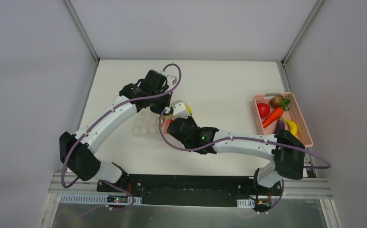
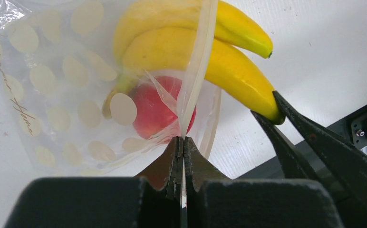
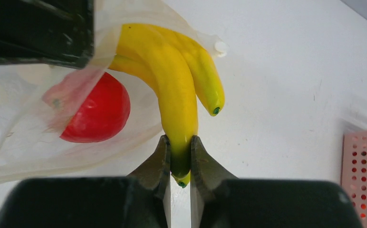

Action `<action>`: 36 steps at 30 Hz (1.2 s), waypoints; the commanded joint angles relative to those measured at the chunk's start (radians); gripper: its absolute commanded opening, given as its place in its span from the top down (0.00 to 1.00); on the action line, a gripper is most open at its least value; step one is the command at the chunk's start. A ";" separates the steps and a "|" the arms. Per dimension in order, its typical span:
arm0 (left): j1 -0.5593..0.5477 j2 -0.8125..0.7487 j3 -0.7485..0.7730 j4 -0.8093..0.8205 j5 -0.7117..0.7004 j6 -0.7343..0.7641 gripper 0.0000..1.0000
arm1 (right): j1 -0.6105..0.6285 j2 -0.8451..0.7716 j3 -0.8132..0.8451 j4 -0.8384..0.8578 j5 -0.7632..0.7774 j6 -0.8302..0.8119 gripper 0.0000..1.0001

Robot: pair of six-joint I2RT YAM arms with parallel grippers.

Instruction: Open the zip-top bag and remove the fake food

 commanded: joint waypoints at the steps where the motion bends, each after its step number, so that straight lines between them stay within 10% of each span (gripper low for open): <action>1: 0.017 -0.015 0.007 0.002 -0.018 -0.011 1.00 | 0.005 -0.045 0.050 -0.121 0.119 0.190 1.00; 18: 0.021 -0.018 -0.008 0.033 0.055 -0.035 1.00 | 0.004 -0.066 0.040 0.031 0.175 0.263 1.00; 36: 0.042 -0.005 -0.005 0.015 -0.036 -0.018 1.00 | 0.004 -0.219 0.158 -0.552 -0.058 0.392 1.00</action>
